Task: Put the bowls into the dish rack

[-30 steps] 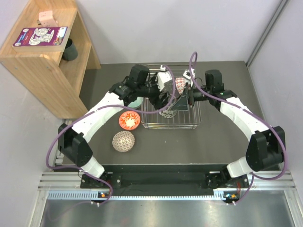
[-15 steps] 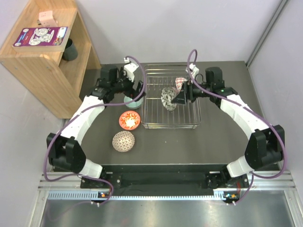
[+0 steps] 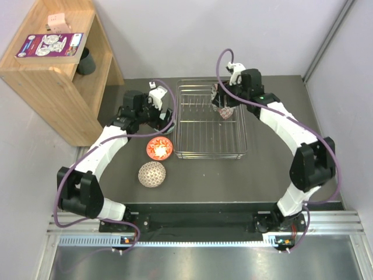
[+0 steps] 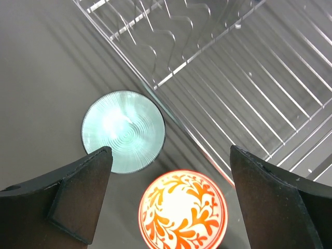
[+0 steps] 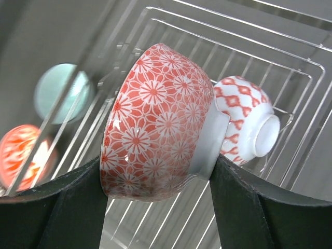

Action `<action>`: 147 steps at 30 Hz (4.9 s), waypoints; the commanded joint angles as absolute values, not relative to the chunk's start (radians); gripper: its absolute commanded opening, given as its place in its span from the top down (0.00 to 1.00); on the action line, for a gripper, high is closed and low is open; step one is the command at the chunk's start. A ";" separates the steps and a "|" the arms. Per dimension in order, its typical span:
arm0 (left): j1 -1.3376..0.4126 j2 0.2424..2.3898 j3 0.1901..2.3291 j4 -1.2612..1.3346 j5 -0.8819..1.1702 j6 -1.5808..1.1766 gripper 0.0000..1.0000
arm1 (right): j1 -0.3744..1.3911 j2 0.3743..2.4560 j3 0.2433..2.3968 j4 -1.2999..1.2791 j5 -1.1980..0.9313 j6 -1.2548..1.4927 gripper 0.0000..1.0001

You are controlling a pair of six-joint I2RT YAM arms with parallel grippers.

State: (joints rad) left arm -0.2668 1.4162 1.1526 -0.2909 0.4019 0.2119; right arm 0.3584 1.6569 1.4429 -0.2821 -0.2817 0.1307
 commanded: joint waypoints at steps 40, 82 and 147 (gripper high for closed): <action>-0.334 1.349 1.020 -0.270 0.629 0.222 0.01 | 0.672 2.146 1.976 -0.322 0.347 -0.017 1.00; -0.229 1.181 1.022 -0.385 0.480 0.268 0.01 | 0.749 2.270 2.022 -0.344 0.411 -0.067 0.15; -0.066 2.040 1.555 -0.486 0.543 0.307 1.00 | 0.495 1.609 1.585 -0.278 0.063 -0.134 0.04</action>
